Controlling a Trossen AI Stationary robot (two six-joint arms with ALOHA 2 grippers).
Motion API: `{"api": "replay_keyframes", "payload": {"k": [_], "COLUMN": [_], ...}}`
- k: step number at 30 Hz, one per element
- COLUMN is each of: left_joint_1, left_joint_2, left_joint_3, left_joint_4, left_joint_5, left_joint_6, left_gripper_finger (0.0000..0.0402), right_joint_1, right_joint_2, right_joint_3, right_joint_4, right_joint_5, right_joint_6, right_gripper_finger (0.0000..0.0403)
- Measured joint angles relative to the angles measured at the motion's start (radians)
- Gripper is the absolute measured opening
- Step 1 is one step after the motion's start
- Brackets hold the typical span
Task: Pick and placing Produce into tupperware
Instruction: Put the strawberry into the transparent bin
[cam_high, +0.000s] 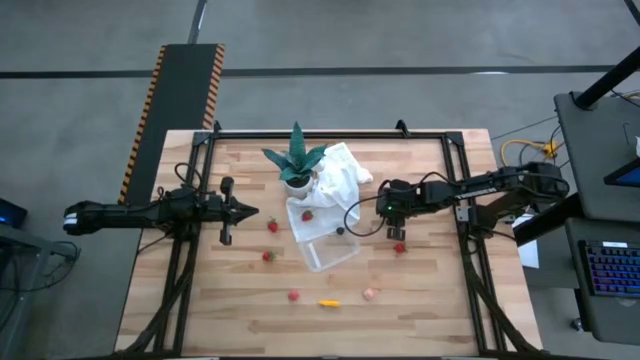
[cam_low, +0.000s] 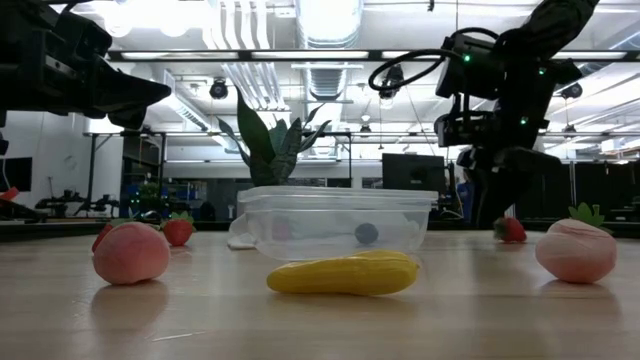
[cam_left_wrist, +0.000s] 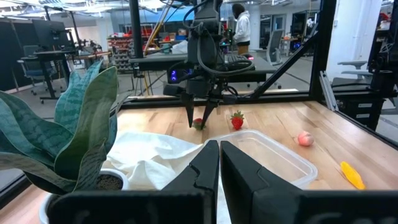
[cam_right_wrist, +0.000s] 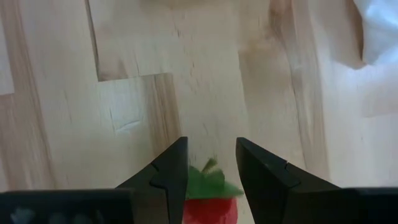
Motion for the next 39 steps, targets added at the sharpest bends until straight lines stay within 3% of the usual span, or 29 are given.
{"api": "replay_keyframes", "payload": {"k": [19, 24, 39], "left_joint_1": [0.000, 0.000, 0.000], "left_joint_2": [0.000, 0.000, 0.000], "left_joint_3": [0.000, 0.000, 0.000], "left_joint_4": [0.000, 0.000, 0.000], "left_joint_5": [0.000, 0.000, 0.000], "left_joint_6": [0.000, 0.000, 0.000], "left_gripper_finger": [0.0000, 0.0000, 0.0000], "right_joint_1": [0.000, 0.000, -0.002], "right_joint_2": [-0.108, -0.099, -0.025], "right_joint_3": [0.001, 0.001, 0.001], "right_joint_4": [-0.082, -0.081, -0.046], "right_joint_5": [-0.010, -0.044, -0.018], "right_joint_6": [-0.029, -0.030, -0.071], "right_gripper_finger": [0.0128, 0.0128, 0.0128]}}
